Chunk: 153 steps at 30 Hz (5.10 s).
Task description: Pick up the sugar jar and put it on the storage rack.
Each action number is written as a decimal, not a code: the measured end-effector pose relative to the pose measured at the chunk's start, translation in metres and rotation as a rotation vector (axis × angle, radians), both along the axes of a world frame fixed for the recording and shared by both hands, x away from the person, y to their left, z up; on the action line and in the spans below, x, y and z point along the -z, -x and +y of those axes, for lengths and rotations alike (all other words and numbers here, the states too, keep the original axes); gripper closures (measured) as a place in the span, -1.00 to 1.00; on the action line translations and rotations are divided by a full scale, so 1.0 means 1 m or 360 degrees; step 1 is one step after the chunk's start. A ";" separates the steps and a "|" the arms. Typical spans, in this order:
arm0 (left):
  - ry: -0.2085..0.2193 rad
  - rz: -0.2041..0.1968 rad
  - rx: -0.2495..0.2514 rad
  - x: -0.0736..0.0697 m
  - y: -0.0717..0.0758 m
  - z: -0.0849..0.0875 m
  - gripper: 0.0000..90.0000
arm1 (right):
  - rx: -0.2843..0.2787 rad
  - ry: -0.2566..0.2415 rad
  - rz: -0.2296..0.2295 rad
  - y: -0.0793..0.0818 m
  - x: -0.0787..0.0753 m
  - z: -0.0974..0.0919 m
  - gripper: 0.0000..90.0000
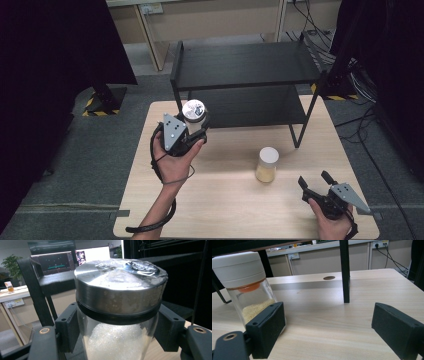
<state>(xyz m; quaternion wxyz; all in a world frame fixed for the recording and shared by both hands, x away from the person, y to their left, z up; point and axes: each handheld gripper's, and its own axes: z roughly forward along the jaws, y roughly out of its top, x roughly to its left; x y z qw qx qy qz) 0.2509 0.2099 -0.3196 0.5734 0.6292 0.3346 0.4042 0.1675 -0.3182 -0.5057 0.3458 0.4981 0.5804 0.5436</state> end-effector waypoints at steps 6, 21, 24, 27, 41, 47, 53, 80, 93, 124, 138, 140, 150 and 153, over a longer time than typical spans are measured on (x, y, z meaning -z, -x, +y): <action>0.0017 -0.0010 -0.0008 -0.014 -0.004 0.000 -0.32 | 0.0001 -0.0002 -0.0001 0.000 0.000 0.000 -0.74; 0.0054 -0.0006 -0.0047 -0.049 -0.016 0.000 -0.32 | -0.0002 0.0000 -0.0001 0.000 0.000 0.000 -0.74; 0.0055 -0.0003 -0.0055 -0.052 -0.017 -0.001 -0.32 | -0.0004 -0.0001 0.0000 -0.001 0.000 0.000 -0.74; 0.0057 0.0004 -0.0061 -0.056 -0.020 -0.002 -0.32 | -0.0004 -0.0005 0.0001 -0.001 0.000 0.000 -0.74; 0.0082 0.0001 -0.0062 -0.075 -0.027 -0.005 -0.32 | -0.0003 -0.0010 0.0004 -0.001 0.000 0.000 -0.74; 0.0084 -0.0009 -0.0077 -0.086 -0.030 -0.006 -0.32 | -0.0003 -0.0008 0.0004 -0.001 0.000 0.000 -0.74; 0.0087 -0.0007 -0.0091 -0.095 -0.038 -0.009 -0.32 | -0.0004 -0.0012 0.0005 -0.001 0.000 -0.001 -0.74; 0.0026 0.0051 -0.0217 -0.104 -0.073 -0.022 -0.32 | -0.0014 -0.0003 0.0014 -0.002 -0.001 0.000 -0.74; 0.0065 0.0088 -0.0230 -0.103 -0.083 -0.023 -0.32 | -0.0020 0.0001 0.0016 -0.002 -0.002 -0.001 -0.74; 0.0182 0.0103 -0.0176 -0.096 -0.095 -0.011 -0.74 | -0.0031 0.0010 0.0018 -0.003 -0.002 0.000 -0.74; 0.0190 0.0015 -0.0134 -0.077 -0.074 -0.001 -0.83 | -0.0029 0.0015 0.0016 -0.003 -0.002 0.000 -0.74; 0.0194 0.0012 -0.0122 -0.074 -0.071 0.001 -0.83 | -0.0028 0.0014 0.0016 -0.003 -0.002 0.000 -0.74; 0.0174 -0.0034 -0.0068 -0.053 -0.056 0.004 -0.83 | -0.0030 0.0022 0.0015 -0.003 -0.002 0.000 -0.74; 0.0176 -0.0046 -0.0060 -0.049 -0.052 0.005 -0.83 | -0.0028 0.0020 0.0012 -0.003 -0.002 0.001 -0.74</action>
